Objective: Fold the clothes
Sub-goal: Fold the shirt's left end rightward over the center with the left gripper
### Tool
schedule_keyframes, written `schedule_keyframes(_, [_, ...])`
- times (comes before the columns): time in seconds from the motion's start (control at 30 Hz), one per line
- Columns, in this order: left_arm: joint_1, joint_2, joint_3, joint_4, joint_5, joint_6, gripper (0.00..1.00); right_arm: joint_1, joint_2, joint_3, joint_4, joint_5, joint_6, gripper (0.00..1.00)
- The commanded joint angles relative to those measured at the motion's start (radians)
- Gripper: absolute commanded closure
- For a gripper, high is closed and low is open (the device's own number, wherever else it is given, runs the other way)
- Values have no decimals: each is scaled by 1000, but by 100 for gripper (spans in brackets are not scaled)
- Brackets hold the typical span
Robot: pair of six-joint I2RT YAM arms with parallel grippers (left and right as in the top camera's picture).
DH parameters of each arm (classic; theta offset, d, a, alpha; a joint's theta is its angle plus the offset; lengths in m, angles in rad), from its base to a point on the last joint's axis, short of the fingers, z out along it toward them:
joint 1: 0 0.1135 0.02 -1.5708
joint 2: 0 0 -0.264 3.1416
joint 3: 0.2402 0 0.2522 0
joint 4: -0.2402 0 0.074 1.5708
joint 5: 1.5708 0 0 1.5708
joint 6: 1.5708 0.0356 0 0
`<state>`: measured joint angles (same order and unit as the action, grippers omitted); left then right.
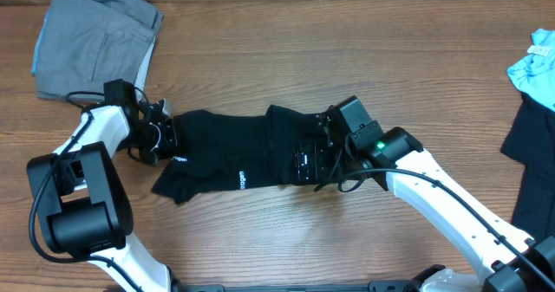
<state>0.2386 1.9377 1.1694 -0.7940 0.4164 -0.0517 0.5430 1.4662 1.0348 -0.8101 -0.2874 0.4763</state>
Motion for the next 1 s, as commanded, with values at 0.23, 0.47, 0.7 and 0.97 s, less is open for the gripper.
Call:
schedule_keyframes(0.23, [-45,11,478,-445,-364,-185,96,1,52,14,47,67,-13,0])
schedule_keyframes(0.47, [-315,11,697,-643,-364,-256,96,1,219,14,188,67,-5,0])
schedule_keyframes(0.7, [-589,24,694,-551,-364,-321,93,1,343,14,233,50,21,0])
schedule_keyframes(0.97, [-639,94,682,-528,-318,-336,69,-2,342,14,230,31,21,0])
